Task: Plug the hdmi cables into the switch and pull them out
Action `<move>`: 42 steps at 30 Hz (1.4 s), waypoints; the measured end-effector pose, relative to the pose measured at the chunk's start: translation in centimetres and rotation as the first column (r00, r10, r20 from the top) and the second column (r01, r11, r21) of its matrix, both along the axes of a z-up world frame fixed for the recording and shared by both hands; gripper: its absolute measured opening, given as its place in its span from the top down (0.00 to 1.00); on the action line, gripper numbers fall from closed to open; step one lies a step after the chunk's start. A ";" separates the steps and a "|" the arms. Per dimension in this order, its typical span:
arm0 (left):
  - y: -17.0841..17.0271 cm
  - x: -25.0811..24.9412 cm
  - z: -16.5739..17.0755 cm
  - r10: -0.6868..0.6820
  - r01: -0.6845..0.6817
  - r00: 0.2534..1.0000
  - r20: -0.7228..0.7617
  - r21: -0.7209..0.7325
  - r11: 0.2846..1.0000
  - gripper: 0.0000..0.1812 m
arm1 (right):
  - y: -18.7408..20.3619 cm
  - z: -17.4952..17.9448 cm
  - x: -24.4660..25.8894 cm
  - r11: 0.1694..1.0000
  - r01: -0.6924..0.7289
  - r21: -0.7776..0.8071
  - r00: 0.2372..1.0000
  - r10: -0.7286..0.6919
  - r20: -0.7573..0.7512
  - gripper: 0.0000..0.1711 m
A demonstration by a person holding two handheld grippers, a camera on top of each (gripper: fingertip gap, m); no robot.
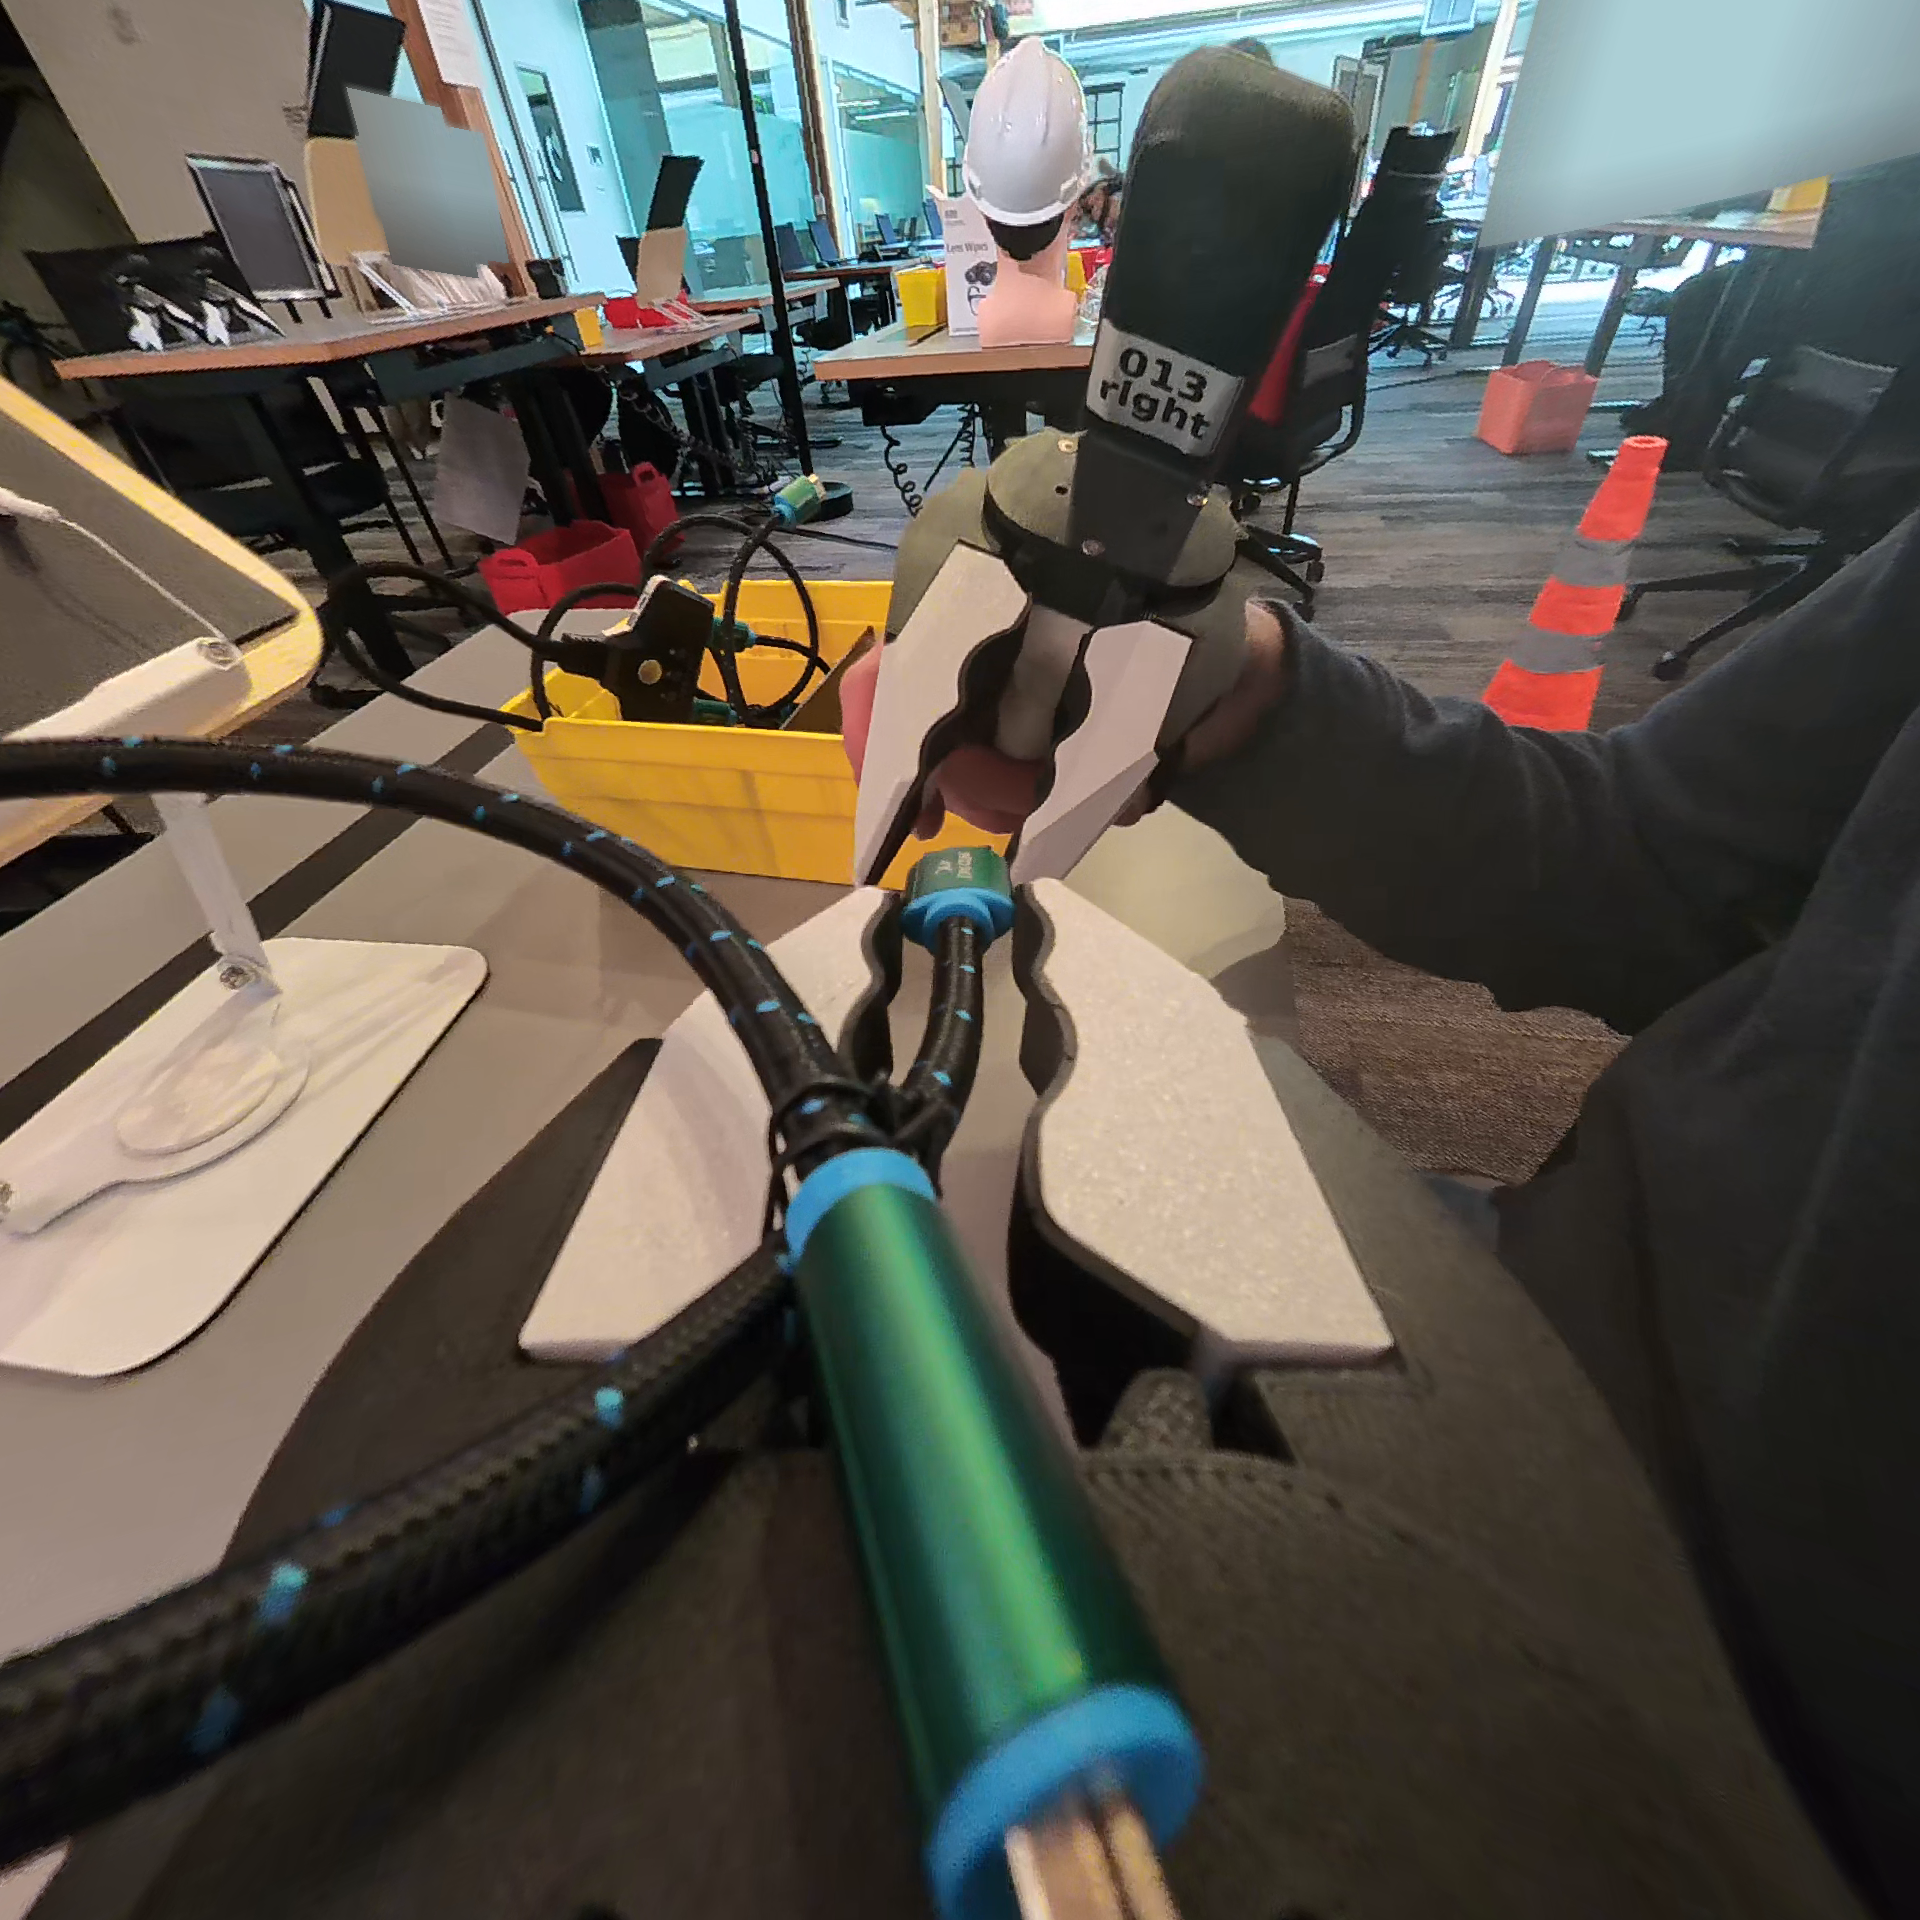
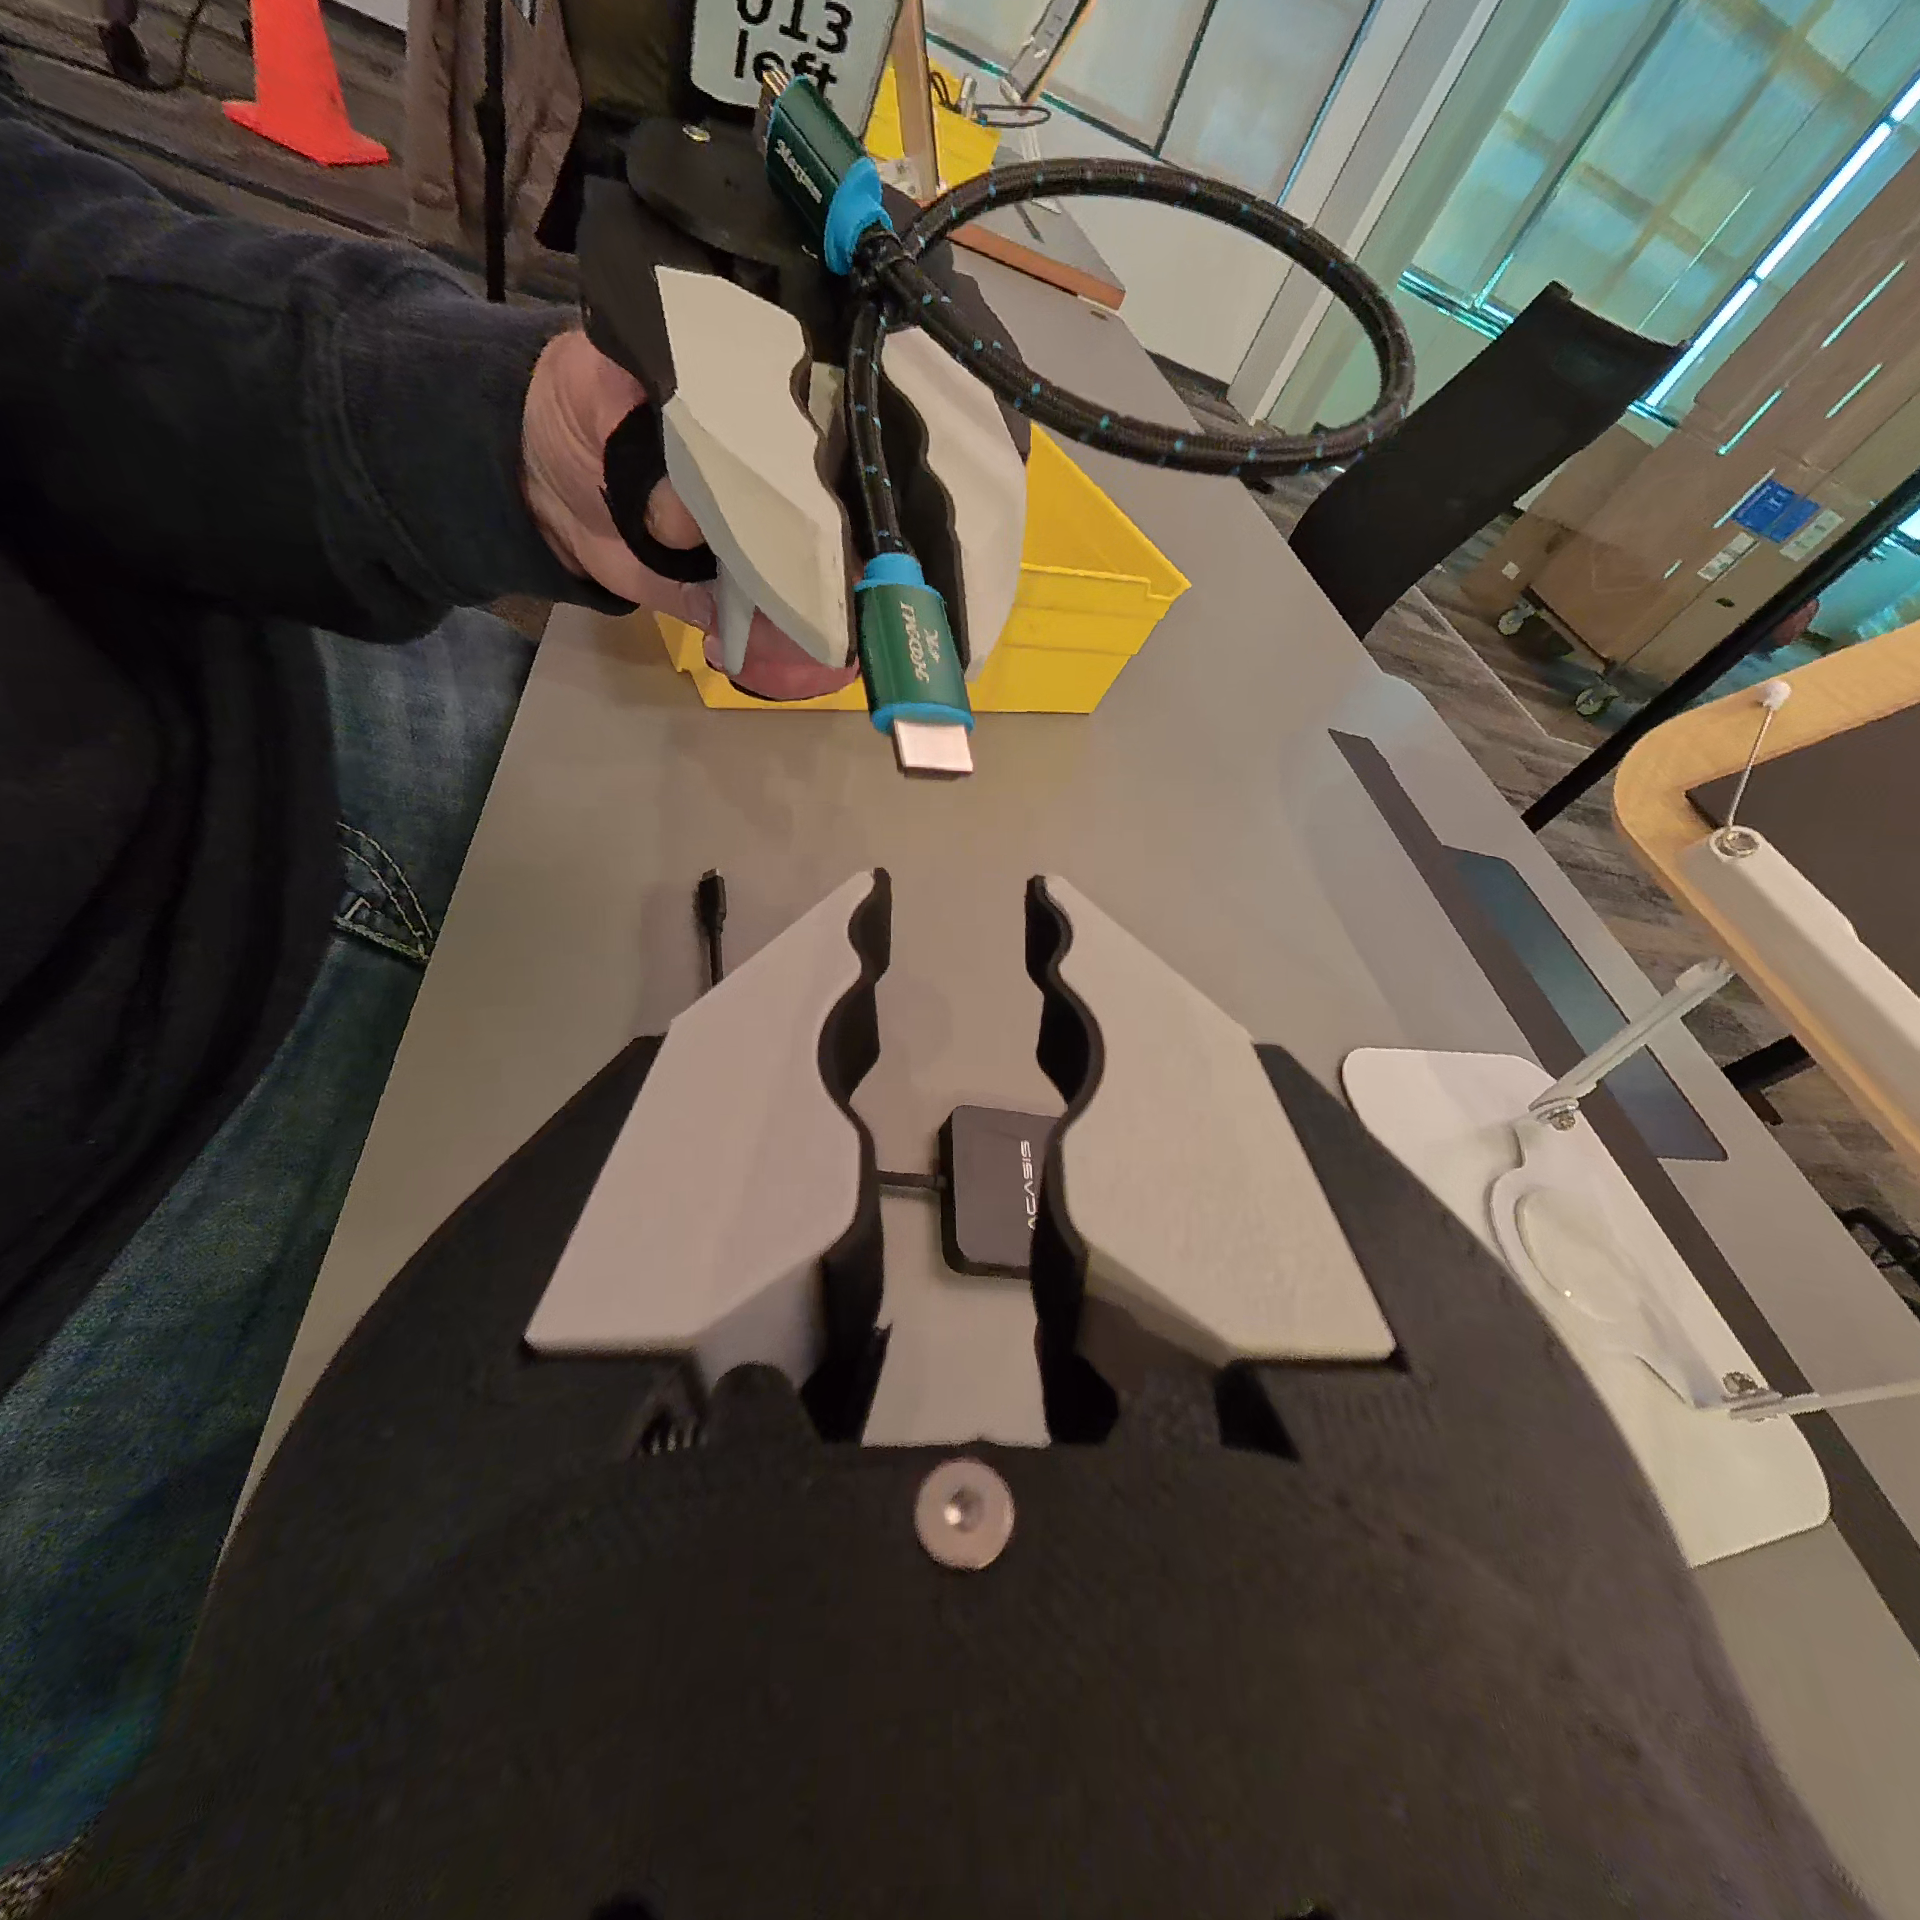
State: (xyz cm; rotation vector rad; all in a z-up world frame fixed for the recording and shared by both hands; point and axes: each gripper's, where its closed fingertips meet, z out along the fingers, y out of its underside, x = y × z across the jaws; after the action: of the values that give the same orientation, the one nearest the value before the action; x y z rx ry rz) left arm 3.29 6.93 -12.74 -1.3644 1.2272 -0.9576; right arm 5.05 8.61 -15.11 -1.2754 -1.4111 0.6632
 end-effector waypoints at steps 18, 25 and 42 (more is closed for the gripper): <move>0.8 -1.3 0.4 0.048 -0.049 0.999 0.013 0.006 0.999 0.89 | 4.8 -8.0 -0.4 0.971 0.204 -0.123 0.960 -0.174 0.217 0.63; 0.8 -1.5 0.3 0.051 -0.051 0.999 0.009 0.007 0.999 0.89 | 5.4 -12.6 0.0 0.946 0.250 -0.205 0.912 -0.159 0.378 0.57; 0.8 -1.4 0.0 0.042 -0.042 0.999 0.010 -0.005 0.999 0.89 | 7.8 -16.3 0.0 0.922 0.236 -0.306 0.908 -0.097 0.408 0.60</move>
State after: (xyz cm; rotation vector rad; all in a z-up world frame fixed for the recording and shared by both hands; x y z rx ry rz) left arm 1.85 7.68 -12.69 -1.3826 1.1850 -0.9377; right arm 5.04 16.36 -31.38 -1.8726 -1.5148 0.5788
